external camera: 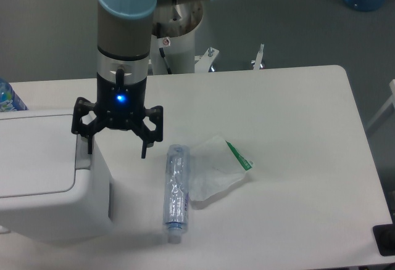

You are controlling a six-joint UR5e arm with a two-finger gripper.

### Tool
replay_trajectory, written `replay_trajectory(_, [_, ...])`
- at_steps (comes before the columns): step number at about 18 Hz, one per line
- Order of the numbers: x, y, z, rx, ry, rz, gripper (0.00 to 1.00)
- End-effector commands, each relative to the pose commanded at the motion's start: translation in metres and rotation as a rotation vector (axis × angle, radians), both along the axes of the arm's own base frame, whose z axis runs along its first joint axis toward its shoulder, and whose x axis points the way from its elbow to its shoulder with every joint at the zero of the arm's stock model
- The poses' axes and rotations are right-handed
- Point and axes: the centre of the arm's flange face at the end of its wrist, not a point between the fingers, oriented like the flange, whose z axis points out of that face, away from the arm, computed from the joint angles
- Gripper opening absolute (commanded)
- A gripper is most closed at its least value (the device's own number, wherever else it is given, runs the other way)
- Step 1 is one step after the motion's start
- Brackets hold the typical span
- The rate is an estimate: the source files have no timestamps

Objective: Open the trash can

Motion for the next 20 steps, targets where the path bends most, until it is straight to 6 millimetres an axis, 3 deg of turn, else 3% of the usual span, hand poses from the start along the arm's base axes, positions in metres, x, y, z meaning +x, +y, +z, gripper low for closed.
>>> replay_trajectory(20, [0.003, 0.000, -0.012, -0.019, -0.013, -0.004, 1.00])
